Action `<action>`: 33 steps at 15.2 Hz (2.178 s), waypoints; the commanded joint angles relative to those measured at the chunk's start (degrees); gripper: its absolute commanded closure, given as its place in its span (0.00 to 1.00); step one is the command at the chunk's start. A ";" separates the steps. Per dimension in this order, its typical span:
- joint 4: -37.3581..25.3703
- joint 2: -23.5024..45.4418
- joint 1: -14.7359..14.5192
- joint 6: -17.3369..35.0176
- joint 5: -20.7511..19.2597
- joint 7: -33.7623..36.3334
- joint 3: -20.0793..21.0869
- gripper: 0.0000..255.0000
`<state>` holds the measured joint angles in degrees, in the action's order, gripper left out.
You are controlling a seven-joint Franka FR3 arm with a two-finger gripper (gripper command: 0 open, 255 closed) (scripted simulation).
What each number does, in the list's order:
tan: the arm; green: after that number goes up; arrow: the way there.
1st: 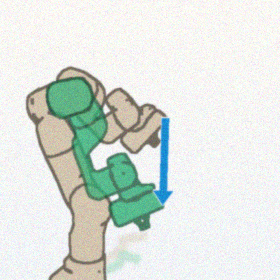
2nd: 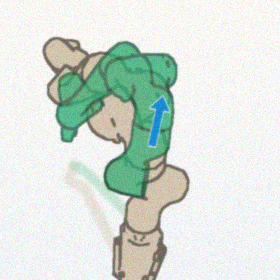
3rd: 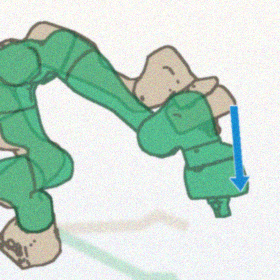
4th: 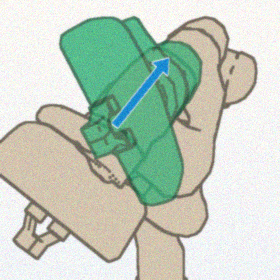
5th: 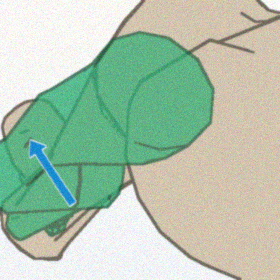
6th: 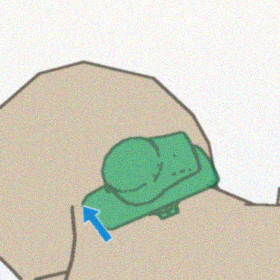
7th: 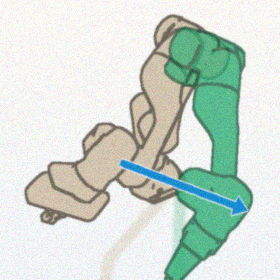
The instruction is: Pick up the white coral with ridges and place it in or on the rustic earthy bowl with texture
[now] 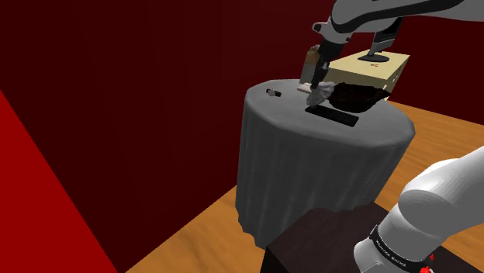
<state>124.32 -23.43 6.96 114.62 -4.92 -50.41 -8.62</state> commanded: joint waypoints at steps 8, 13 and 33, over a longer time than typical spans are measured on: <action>-6.79 0.73 -0.19 -6.58 0.35 -0.31 0.19 1.00; -9.46 1.14 -0.22 -8.81 0.46 -0.50 0.19 1.00; -8.58 9.00 -4.50 -8.68 18.25 -25.79 -11.89 1.00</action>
<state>115.74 -14.43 2.47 105.93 13.33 -76.20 -20.51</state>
